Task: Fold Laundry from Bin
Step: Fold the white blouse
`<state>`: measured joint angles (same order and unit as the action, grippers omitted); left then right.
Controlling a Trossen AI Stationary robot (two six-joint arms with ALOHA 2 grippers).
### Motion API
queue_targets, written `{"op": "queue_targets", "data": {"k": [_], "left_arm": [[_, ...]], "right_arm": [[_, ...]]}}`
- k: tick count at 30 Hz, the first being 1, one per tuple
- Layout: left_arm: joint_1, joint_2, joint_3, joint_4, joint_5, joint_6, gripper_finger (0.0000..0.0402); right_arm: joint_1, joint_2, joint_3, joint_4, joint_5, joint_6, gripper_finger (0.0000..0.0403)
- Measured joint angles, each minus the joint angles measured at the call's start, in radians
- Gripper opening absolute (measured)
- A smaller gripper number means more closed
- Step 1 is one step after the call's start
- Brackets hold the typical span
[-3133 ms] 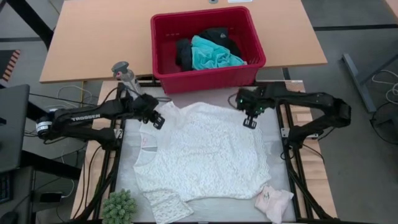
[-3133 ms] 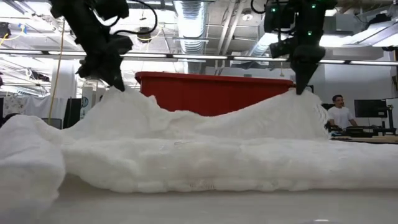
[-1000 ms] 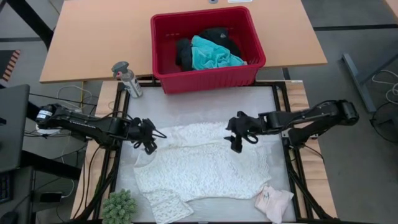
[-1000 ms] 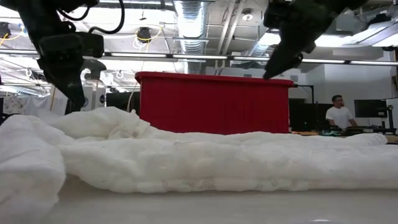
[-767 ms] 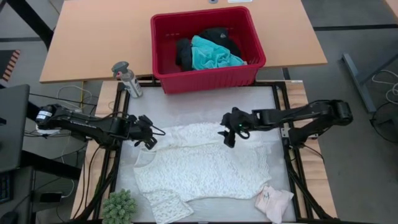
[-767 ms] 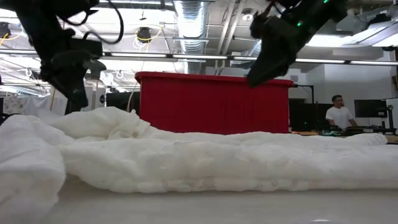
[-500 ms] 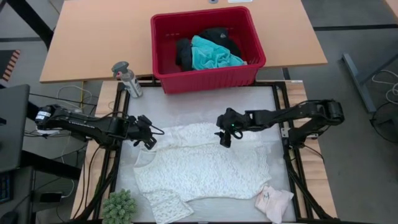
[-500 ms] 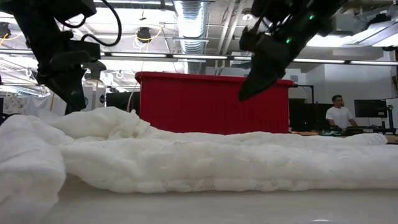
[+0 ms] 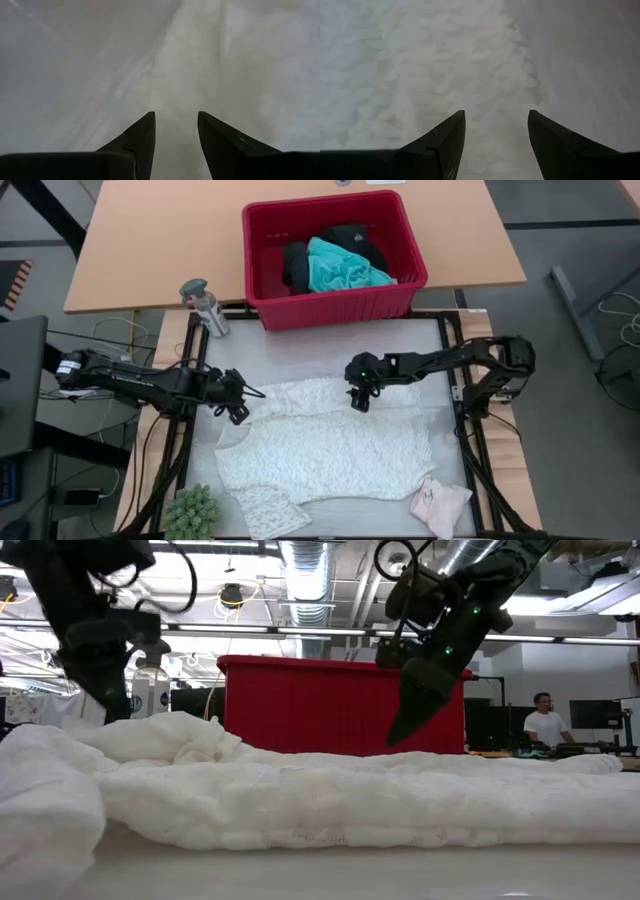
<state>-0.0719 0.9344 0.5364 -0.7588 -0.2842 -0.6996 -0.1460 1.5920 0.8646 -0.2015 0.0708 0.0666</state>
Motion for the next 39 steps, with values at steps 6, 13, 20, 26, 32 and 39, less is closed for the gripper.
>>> {"op": "queue_targets", "data": {"k": [6,13,20,26,32,39], "left_arm": [[0.011,-0.001,-0.097,0.115,-0.025,-0.014,0.0132],[0.071,0.001,-0.101,0.070,-0.113,0.028,0.0067],[0.143,0.001,-0.101,0.078,-0.102,0.094,0.0004],[0.192,-0.004,-0.101,0.109,-0.089,0.035,0.0001],[0.155,-0.121,0.007,0.280,-0.146,0.094,0.0000],[0.152,-0.149,0.048,0.071,0.129,0.088,0.0004]], "right_arm": [[-0.001,-0.001,0.000,-0.004,-0.001,0.002,0.0239],[0.009,-0.001,0.000,-0.008,-0.005,0.003,0.0239],[0.007,-0.001,0.000,-0.033,-0.005,0.003,0.0239],[0.004,-0.001,0.000,-0.073,-0.005,0.003,0.0239],[0.004,-0.001,0.000,-0.080,-0.005,0.003,0.0239],[0.004,-0.001,0.000,-0.082,-0.005,0.000,0.0239]]}}
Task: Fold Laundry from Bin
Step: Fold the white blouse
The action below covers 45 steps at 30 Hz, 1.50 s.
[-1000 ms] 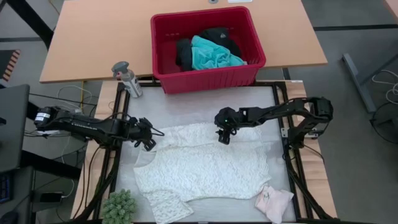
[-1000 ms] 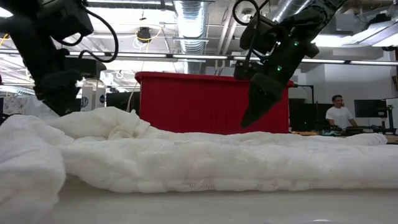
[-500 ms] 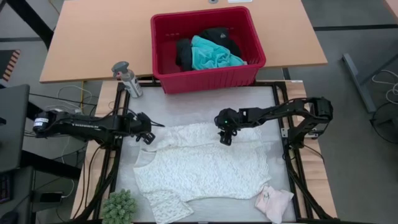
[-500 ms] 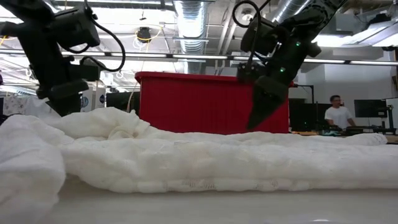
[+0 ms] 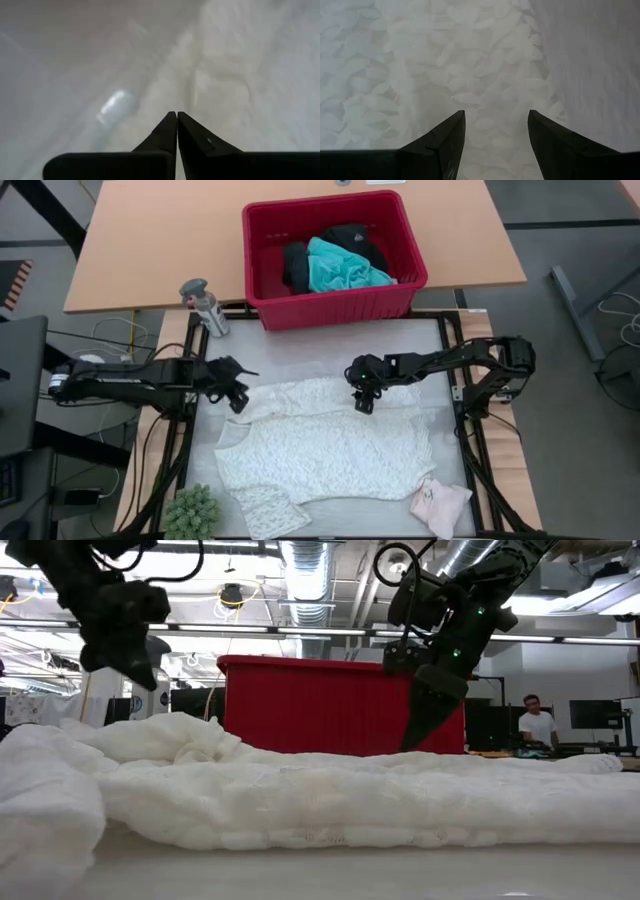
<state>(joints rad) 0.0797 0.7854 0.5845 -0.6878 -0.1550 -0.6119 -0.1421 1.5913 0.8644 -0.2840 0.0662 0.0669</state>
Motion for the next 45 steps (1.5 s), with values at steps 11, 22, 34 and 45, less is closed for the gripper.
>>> {"op": "queue_targets", "data": {"k": [11,22,34,45], "left_arm": [[-0.044,0.007,0.001,-0.008,0.278,0.186,0.0134],[-0.170,0.123,0.024,-0.103,0.027,0.306,0.0202],[-0.248,0.252,0.170,-0.442,-0.137,-0.599,0.0172],[-0.257,0.227,0.223,-0.601,-0.077,-1.088,0.0147]], "right_arm": [[0.000,0.000,0.000,0.002,-0.010,0.000,0.0239],[0.000,0.000,0.000,0.001,-0.012,0.005,0.0239],[0.000,0.000,-0.003,0.002,-0.016,0.014,0.0239],[0.000,0.000,-0.003,0.001,-0.018,0.014,0.0239]]}}
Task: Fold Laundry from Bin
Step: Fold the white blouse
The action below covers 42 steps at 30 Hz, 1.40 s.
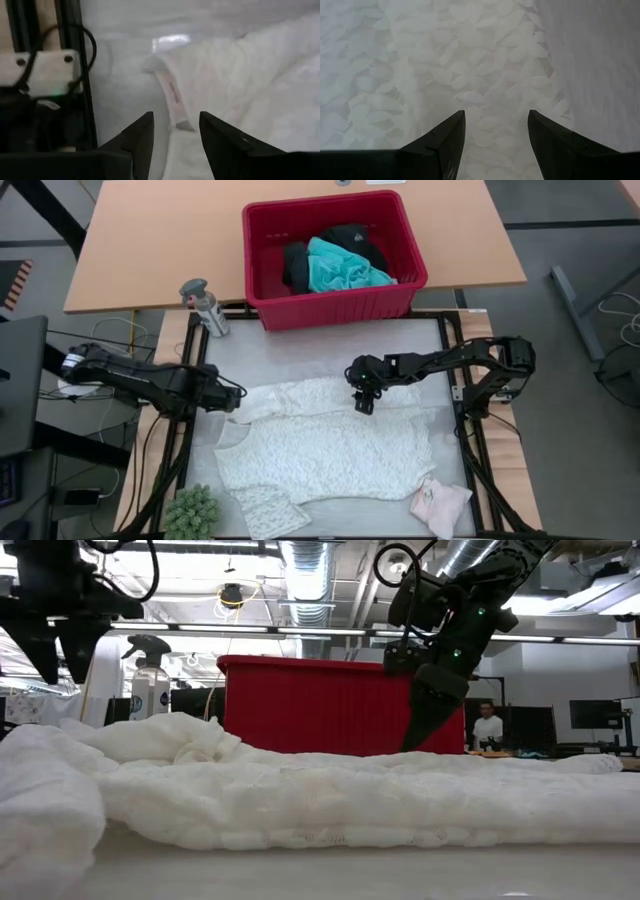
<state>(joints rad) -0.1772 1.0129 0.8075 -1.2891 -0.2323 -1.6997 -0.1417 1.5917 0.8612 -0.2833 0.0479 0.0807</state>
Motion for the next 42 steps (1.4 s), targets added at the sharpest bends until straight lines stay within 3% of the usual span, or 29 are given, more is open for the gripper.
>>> {"op": "queue_targets", "data": {"k": [7,24,35,39,42], "left_arm": [[0.009,0.001,-0.108,0.198,0.006,-0.044,0.0147],[0.044,0.003,-0.164,0.255,-0.018,-0.078,0.0149],[0.044,0.003,-0.243,0.424,0.000,-0.127,0.0148],[0.047,-0.002,-0.243,0.427,-0.012,-0.140,0.0124],[0.047,-0.008,-0.243,0.429,-0.035,-0.133,0.0072]], "right_arm": [[0.003,0.000,0.000,-0.001,0.000,-0.003,0.0239],[0.004,0.000,0.000,-0.001,-0.004,-0.011,0.0239],[0.004,0.000,0.001,-0.001,-0.006,-0.012,0.0239],[0.004,0.000,0.001,-0.001,-0.006,-0.010,0.0239],[0.004,0.000,0.001,-0.004,-0.006,-0.010,0.0239]]}}
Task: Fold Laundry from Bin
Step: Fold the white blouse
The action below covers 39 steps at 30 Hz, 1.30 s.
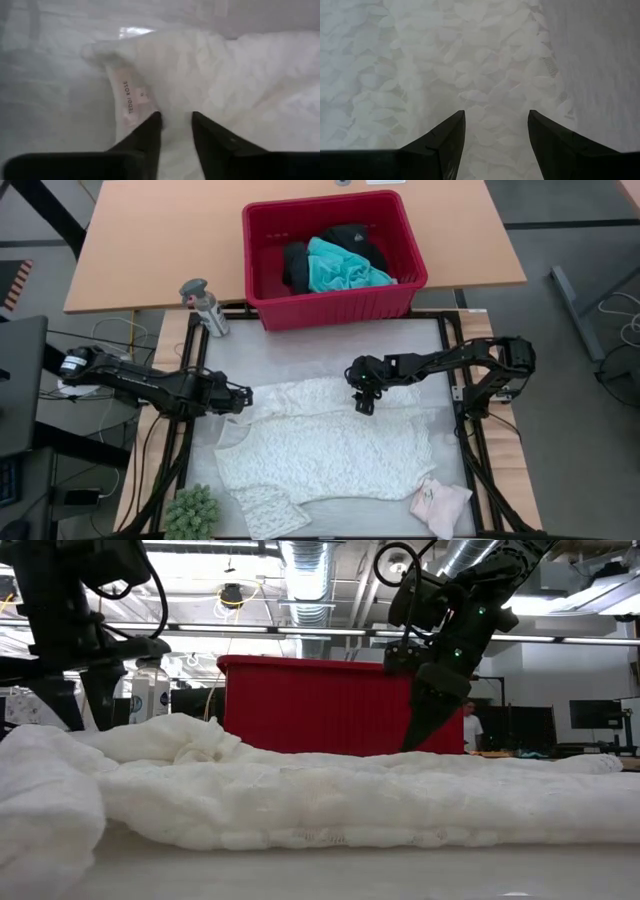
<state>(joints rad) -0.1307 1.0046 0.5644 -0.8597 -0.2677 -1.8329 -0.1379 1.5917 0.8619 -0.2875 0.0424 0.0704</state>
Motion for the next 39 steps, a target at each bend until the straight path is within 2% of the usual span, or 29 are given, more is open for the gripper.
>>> {"op": "queue_targets", "data": {"k": [3,7,11,15,17,23,33,39], "left_arm": [[0.000,0.000,0.000,0.004,-0.025,0.006,0.0014],[0.000,0.000,0.000,0.003,-0.050,0.007,0.0010],[0.000,0.000,0.000,0.003,-0.070,0.020,0.0003],[0.000,0.000,0.000,0.004,-0.086,0.033,0.0002],[0.000,0.000,0.000,0.006,-0.093,0.017,0.0001],[0.000,0.000,0.000,0.031,-0.151,-0.015,0.0000],[0.000,-0.006,0.000,0.020,-0.184,-0.045,0.0000],[0.000,-0.006,0.000,-0.018,-0.278,-0.112,0.0000]], "right_arm": [[-0.001,0.000,0.000,0.000,0.012,0.027,0.0234],[-0.011,0.000,0.000,0.006,0.014,0.042,0.0197],[-0.023,0.000,0.000,0.023,0.014,0.042,0.0130],[-0.023,0.000,0.000,0.022,0.015,0.042,0.0041],[-0.023,0.000,0.000,0.020,0.015,0.034,0.0017],[-0.029,0.000,-0.008,0.015,0.015,0.034,0.0019],[-0.046,-0.002,-0.127,0.054,0.013,0.087,0.0015],[-0.055,-0.004,-0.151,0.060,0.006,0.089,0.0015]]}}
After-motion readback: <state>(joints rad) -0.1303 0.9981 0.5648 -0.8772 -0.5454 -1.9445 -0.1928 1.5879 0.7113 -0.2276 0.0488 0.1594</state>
